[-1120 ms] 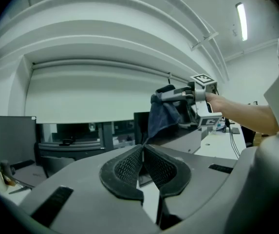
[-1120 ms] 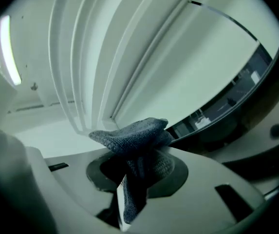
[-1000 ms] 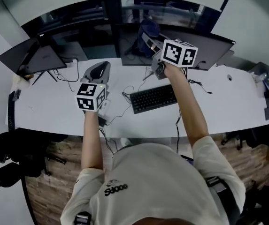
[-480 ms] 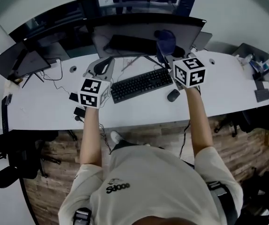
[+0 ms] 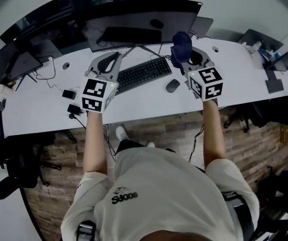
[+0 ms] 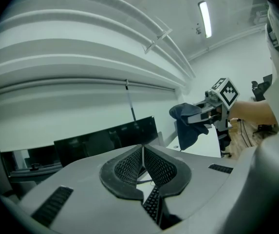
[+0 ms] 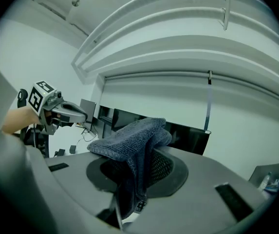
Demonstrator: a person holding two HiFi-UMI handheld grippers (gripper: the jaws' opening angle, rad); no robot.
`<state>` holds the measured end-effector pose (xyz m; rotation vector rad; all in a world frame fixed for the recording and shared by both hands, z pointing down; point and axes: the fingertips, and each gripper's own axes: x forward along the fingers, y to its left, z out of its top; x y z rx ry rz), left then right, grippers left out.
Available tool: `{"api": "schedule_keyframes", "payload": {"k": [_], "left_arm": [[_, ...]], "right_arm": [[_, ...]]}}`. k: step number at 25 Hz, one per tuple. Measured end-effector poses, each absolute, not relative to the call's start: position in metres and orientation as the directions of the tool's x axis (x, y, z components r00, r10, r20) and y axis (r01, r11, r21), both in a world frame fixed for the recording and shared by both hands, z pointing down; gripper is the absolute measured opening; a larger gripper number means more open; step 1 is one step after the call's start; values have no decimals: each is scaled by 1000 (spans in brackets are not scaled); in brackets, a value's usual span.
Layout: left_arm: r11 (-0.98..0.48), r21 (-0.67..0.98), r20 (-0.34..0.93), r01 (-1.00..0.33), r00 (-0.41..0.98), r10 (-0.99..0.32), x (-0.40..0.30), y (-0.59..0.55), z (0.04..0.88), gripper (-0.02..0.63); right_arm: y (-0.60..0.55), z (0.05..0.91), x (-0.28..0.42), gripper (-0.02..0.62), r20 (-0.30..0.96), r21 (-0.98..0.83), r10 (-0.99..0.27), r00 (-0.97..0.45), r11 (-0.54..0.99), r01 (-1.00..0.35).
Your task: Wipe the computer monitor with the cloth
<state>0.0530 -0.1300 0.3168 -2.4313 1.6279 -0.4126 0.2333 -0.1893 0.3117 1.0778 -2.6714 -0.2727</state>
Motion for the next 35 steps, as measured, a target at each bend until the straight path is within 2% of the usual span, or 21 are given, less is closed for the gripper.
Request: {"api": "schedule_keyframes", "payload": {"k": [14,35], "left_arm": [[-380,-338,97,-861,370,-924,82,-84,303,29],[-372,-340,104,-864,358,-928,93,-85,298,29]], "right_arm": [[-126,296,236,74,132,331,-606,-784,773,-542],[-132,302,236,74,127,313,-567,-814,801,-510]]}}
